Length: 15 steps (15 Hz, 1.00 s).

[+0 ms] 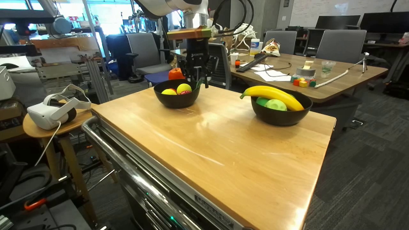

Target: Remove the fruits from the bowls

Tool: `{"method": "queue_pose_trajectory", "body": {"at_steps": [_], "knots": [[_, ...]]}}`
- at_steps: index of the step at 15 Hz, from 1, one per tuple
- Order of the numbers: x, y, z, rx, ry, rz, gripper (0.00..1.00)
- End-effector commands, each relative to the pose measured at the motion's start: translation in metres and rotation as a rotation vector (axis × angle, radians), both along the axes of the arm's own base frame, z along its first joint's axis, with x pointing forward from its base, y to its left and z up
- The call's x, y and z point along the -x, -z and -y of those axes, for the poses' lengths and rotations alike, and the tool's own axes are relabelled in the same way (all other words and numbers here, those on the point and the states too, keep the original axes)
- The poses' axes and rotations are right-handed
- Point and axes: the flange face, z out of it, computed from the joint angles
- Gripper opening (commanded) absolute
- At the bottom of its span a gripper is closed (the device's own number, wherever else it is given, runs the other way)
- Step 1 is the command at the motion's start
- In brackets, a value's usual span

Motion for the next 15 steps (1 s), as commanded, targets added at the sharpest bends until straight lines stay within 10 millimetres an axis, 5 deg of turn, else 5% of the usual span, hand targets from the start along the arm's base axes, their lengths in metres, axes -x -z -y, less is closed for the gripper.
{"method": "queue_pose_trajectory", "body": {"at_steps": [1,5,9,15], "knots": [[-0.002,-0.014,0.000,0.013,0.001,0.006,0.27],[-0.005,-0.020,-0.003,0.009,-0.003,0.014,0.00],[-0.005,-0.030,-0.009,0.000,-0.015,0.024,0.00],[0.006,-0.080,-0.047,-0.059,-0.092,0.045,0.00]]}}
